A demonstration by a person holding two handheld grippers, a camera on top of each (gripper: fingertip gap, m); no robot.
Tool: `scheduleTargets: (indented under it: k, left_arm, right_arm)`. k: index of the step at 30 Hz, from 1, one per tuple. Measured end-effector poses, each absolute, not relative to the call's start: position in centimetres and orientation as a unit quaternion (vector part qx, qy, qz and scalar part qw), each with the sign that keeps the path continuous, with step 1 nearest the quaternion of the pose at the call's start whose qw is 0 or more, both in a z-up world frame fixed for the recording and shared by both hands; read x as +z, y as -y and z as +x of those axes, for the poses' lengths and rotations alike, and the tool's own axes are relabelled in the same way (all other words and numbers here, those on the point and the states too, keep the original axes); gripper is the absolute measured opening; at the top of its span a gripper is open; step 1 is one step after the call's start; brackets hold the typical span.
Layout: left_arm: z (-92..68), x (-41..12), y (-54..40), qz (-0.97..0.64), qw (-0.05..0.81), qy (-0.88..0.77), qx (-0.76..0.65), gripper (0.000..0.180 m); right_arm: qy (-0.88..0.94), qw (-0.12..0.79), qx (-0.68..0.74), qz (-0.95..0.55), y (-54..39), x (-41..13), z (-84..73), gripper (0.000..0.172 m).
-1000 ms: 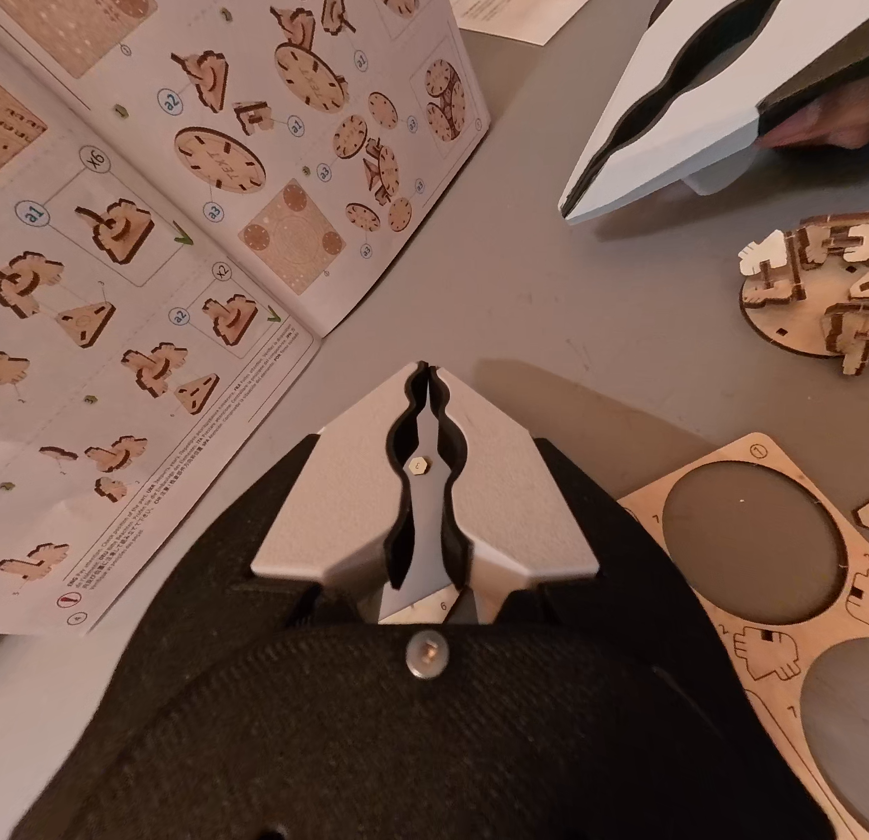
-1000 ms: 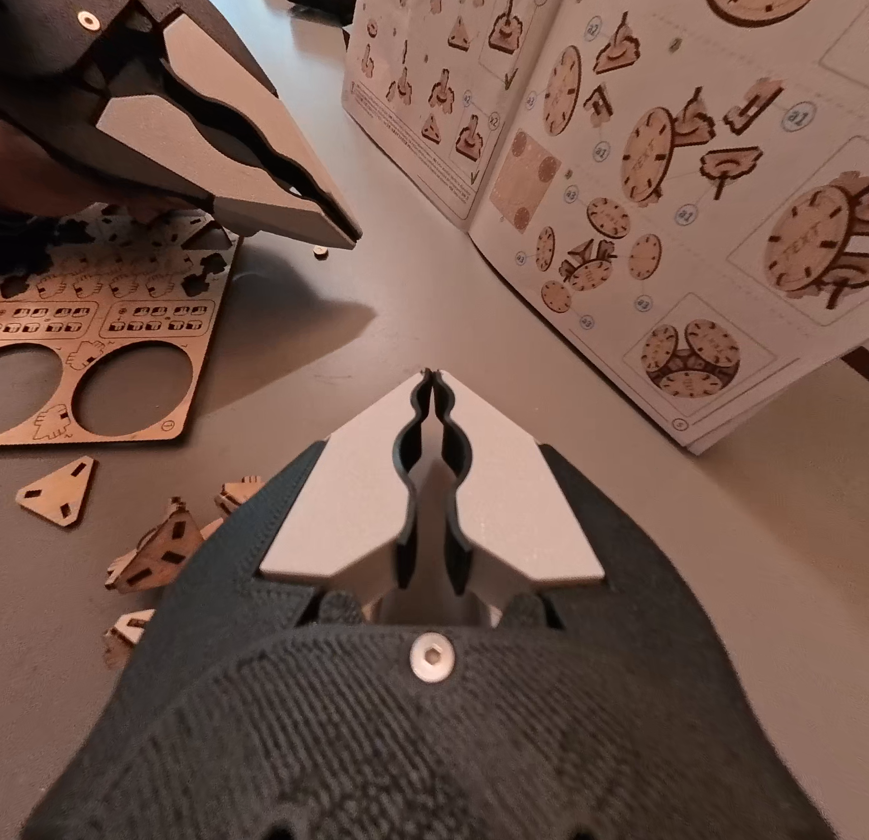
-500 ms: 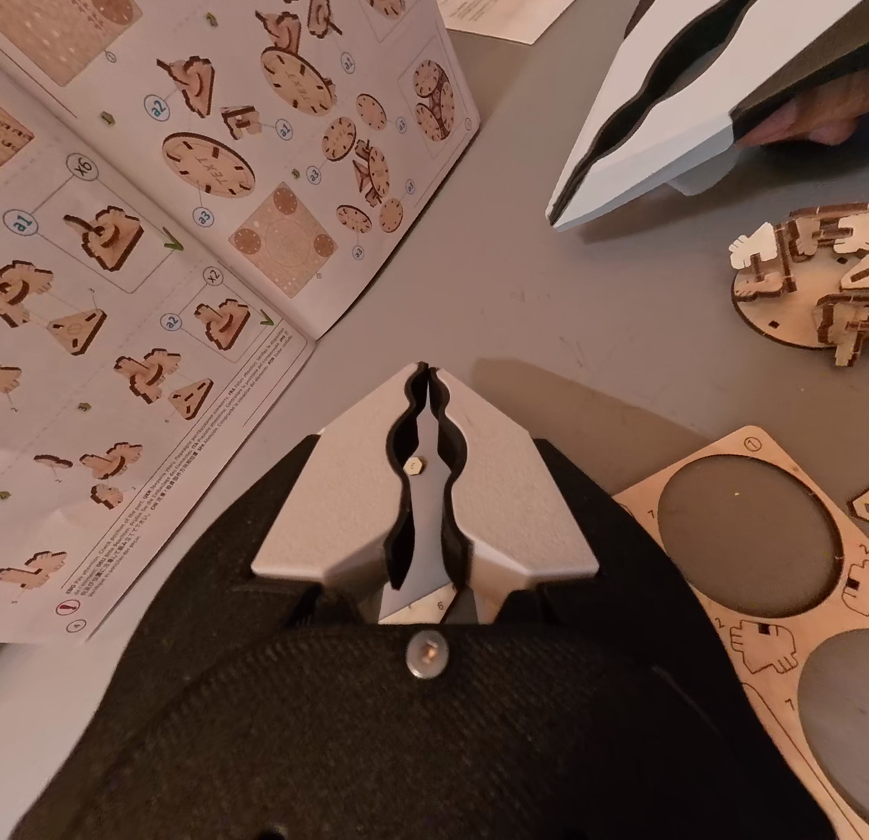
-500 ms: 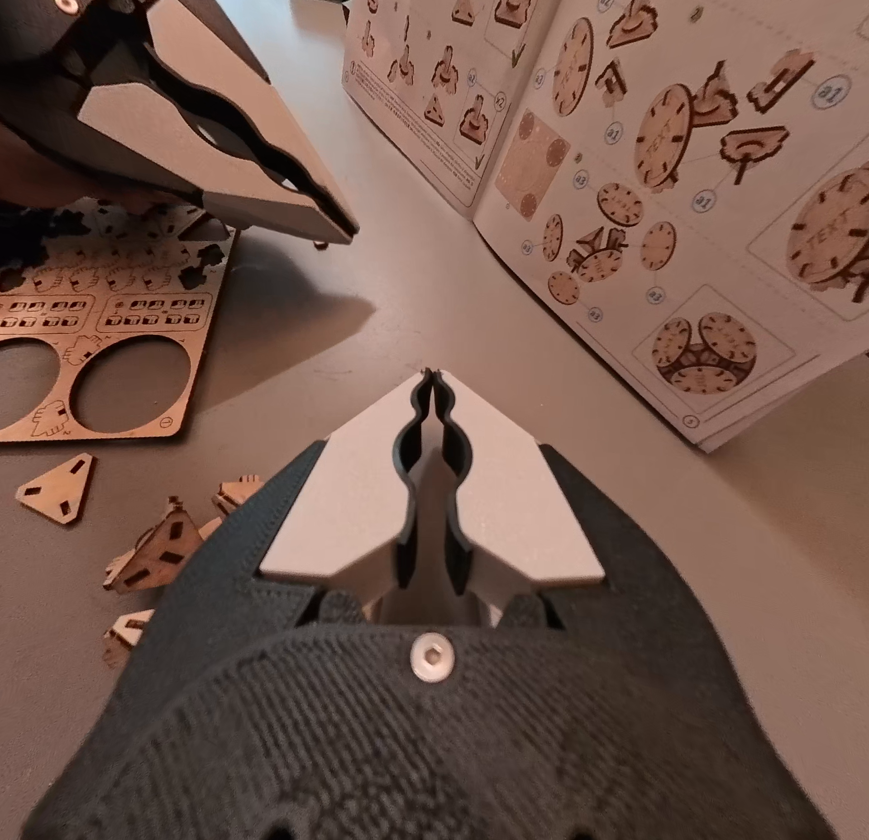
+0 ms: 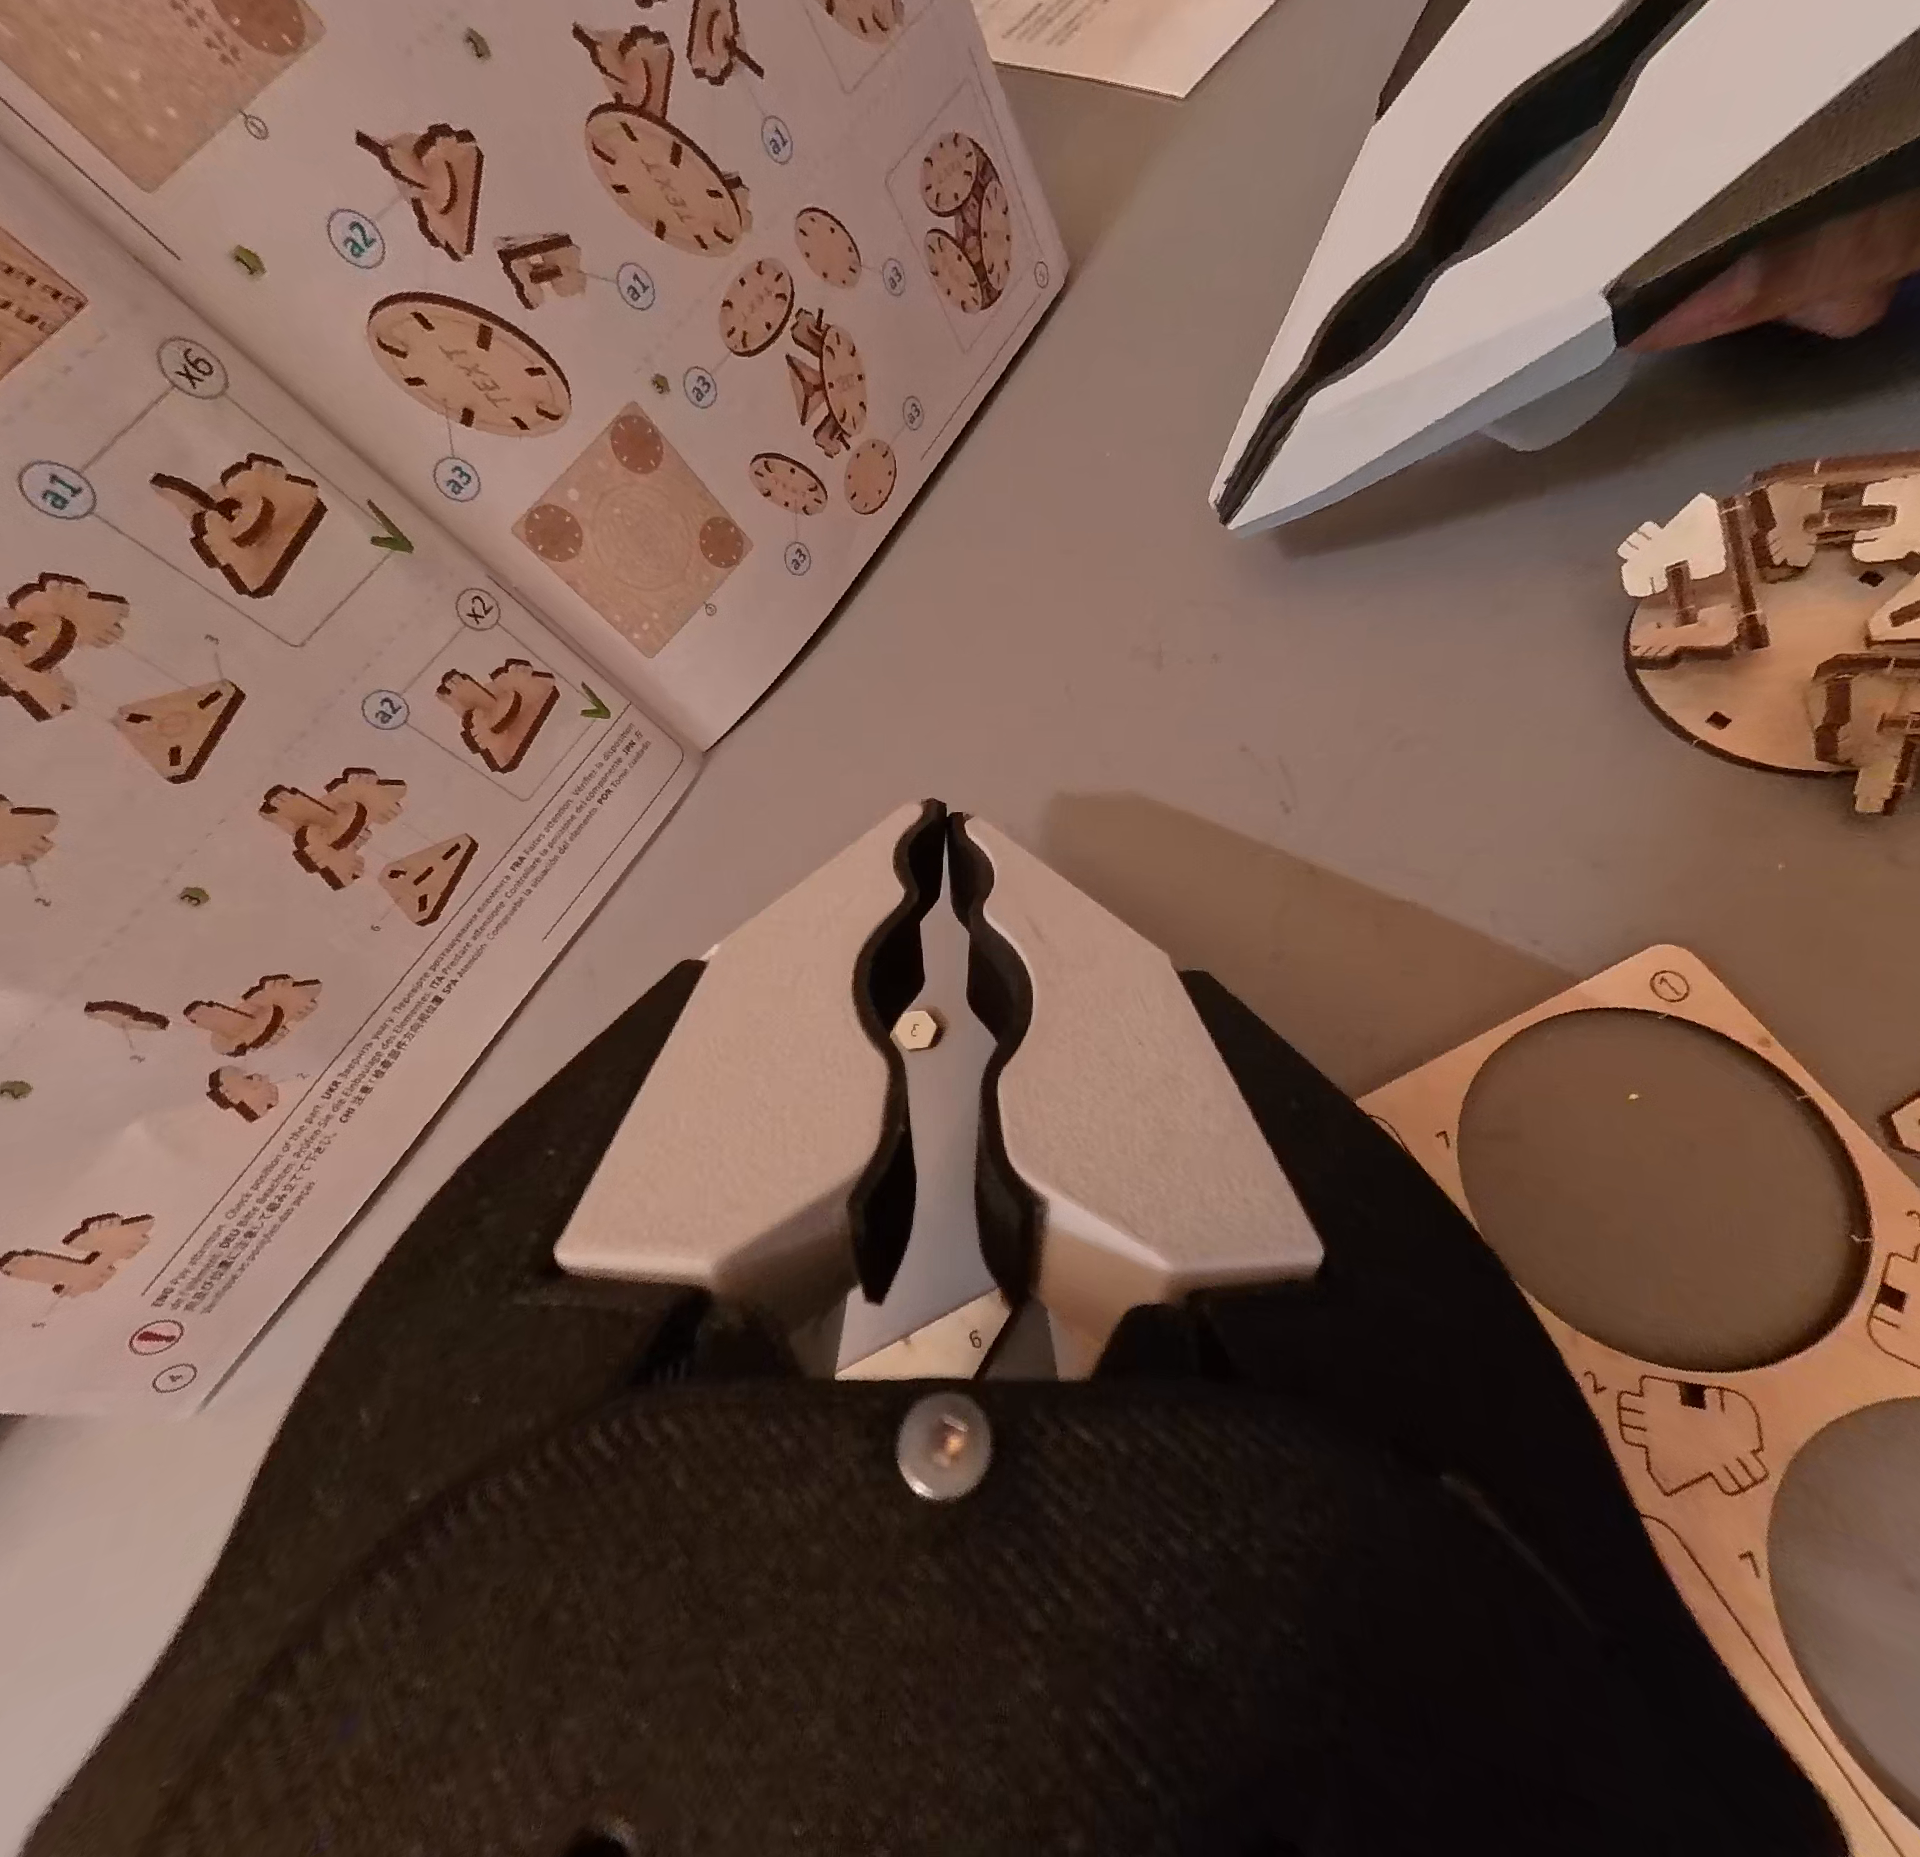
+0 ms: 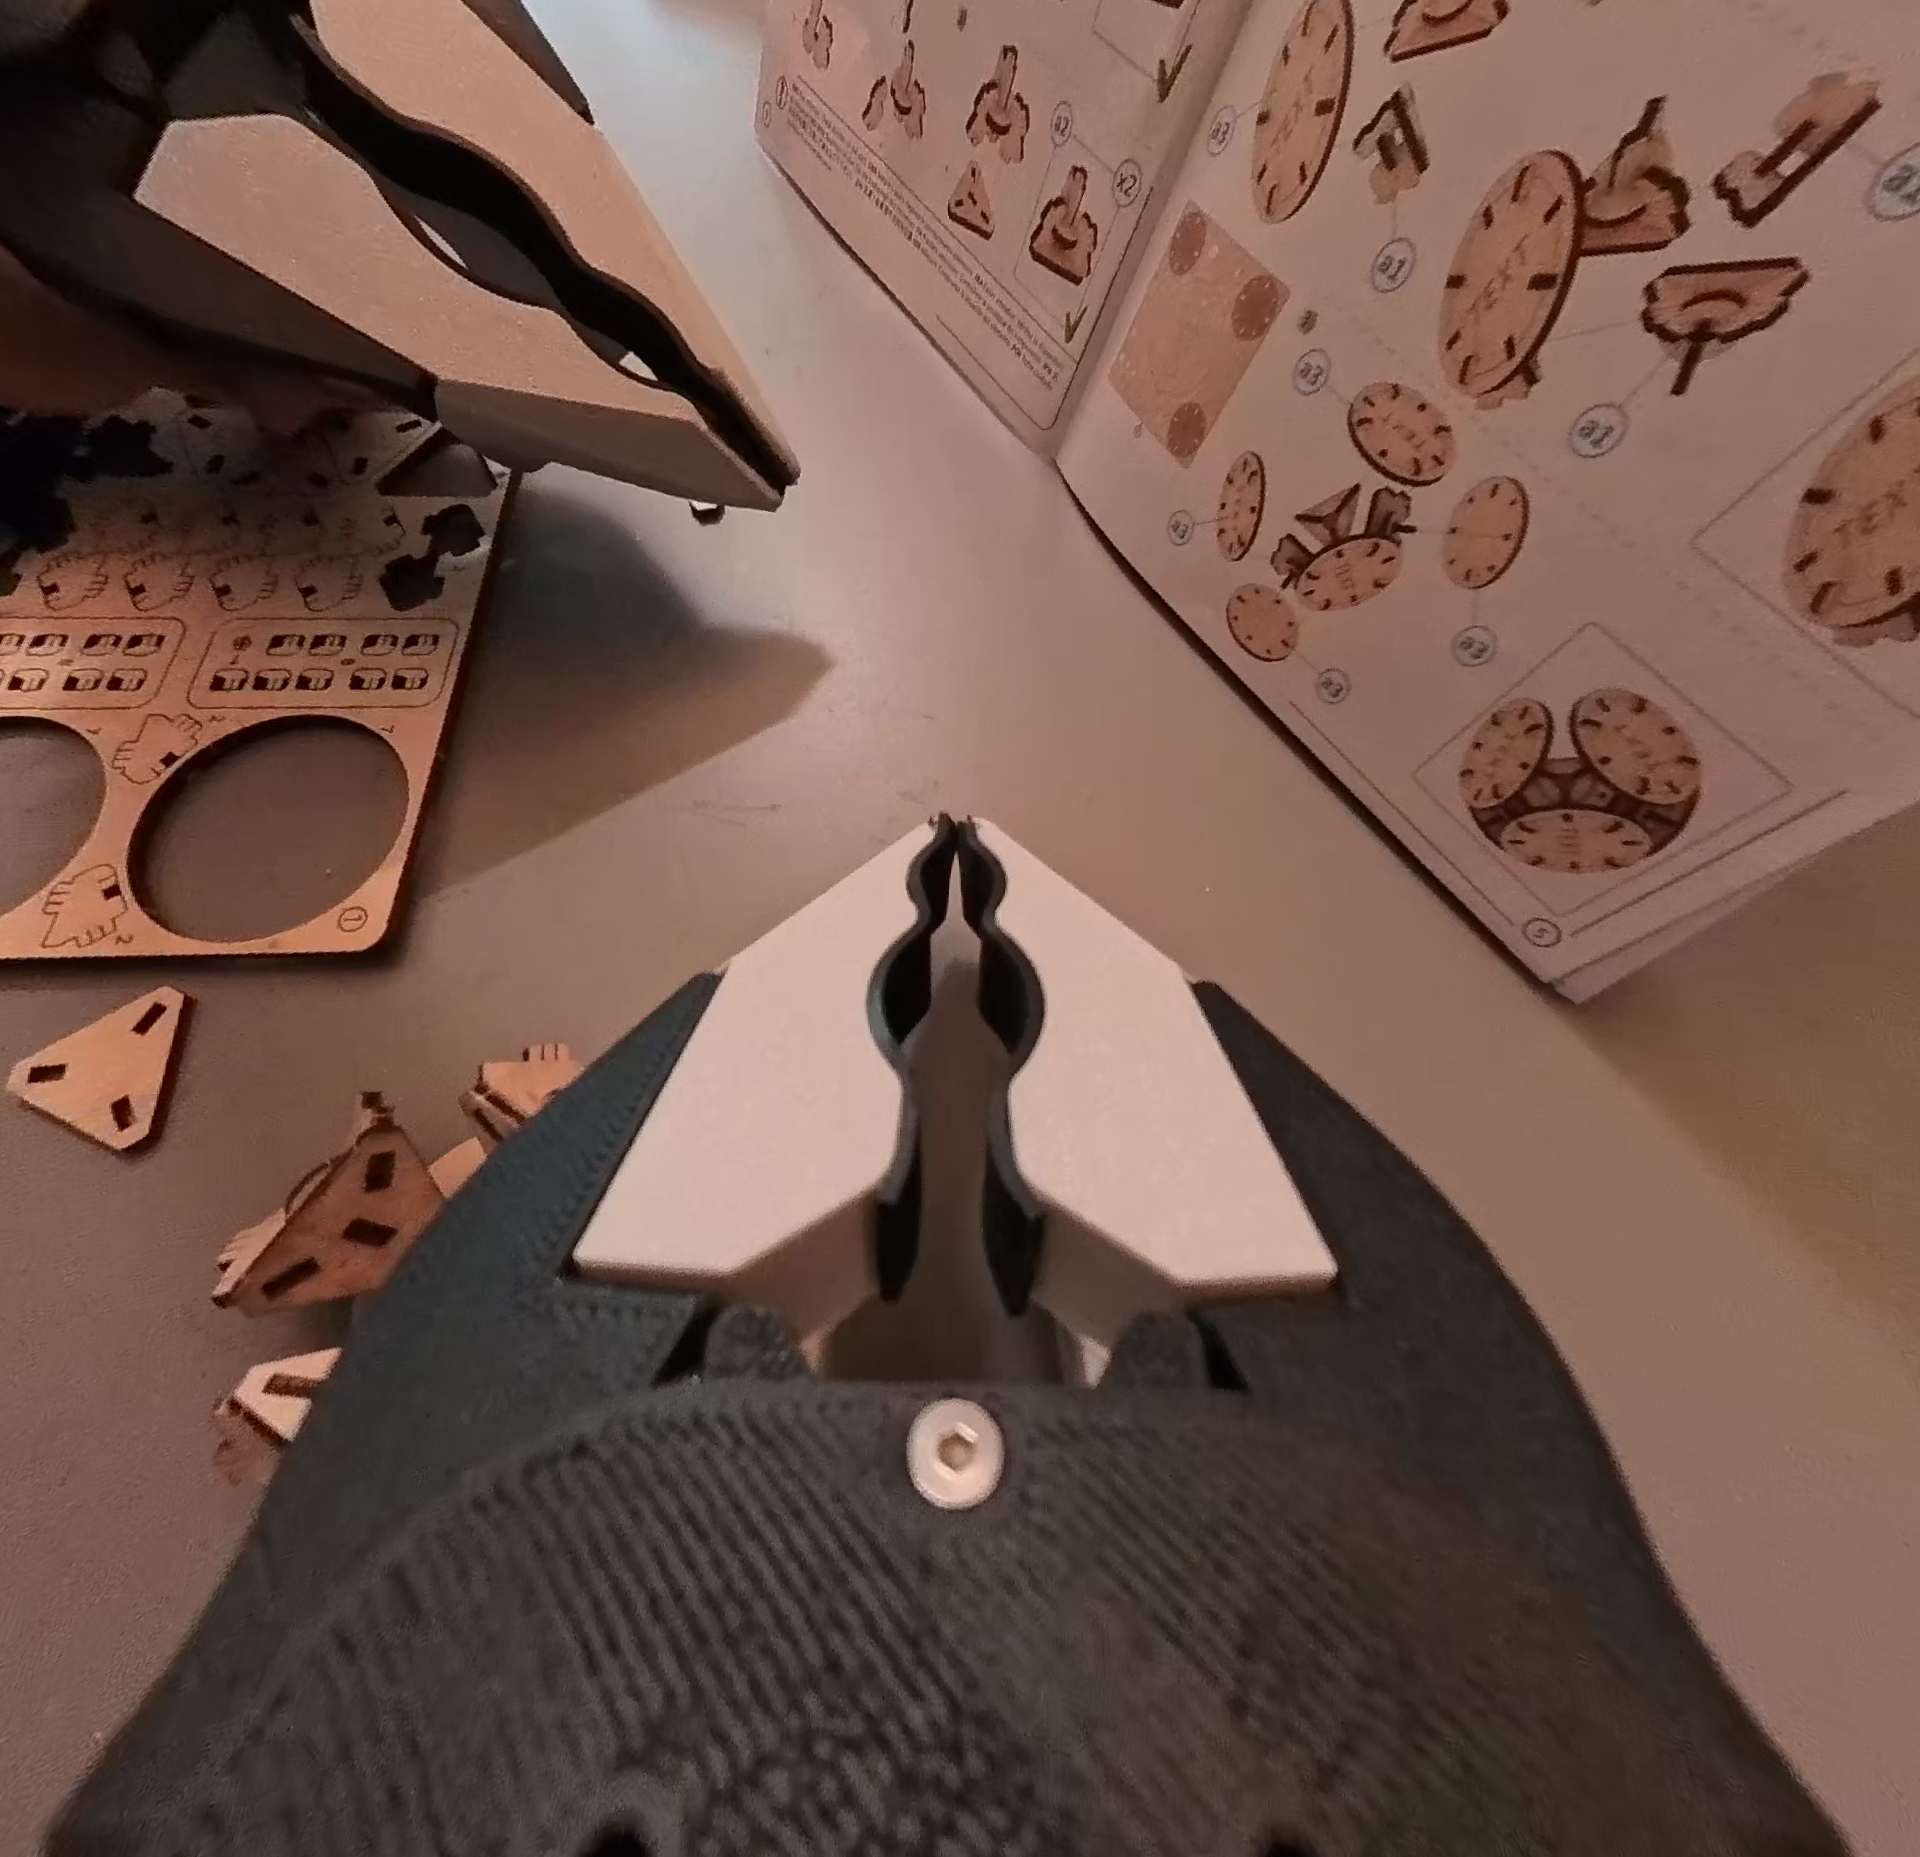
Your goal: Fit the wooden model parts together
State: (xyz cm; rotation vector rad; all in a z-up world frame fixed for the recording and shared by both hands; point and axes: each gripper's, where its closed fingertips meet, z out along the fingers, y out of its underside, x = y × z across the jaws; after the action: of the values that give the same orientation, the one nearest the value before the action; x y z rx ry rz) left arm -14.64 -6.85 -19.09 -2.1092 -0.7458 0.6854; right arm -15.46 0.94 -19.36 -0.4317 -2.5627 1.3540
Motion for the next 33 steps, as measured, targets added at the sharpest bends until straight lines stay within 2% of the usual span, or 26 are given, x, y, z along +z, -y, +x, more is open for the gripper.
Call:
scheduleTargets:
  k: [33]
  left_arm:
    - [-14.84,-19.23,6.99,-0.83,0.39,0.304,0.259,0.0]
  right_arm:
    - [0.882,0.111,0.438,-0.133,-0.76,-20.09,-15.18,0.0]
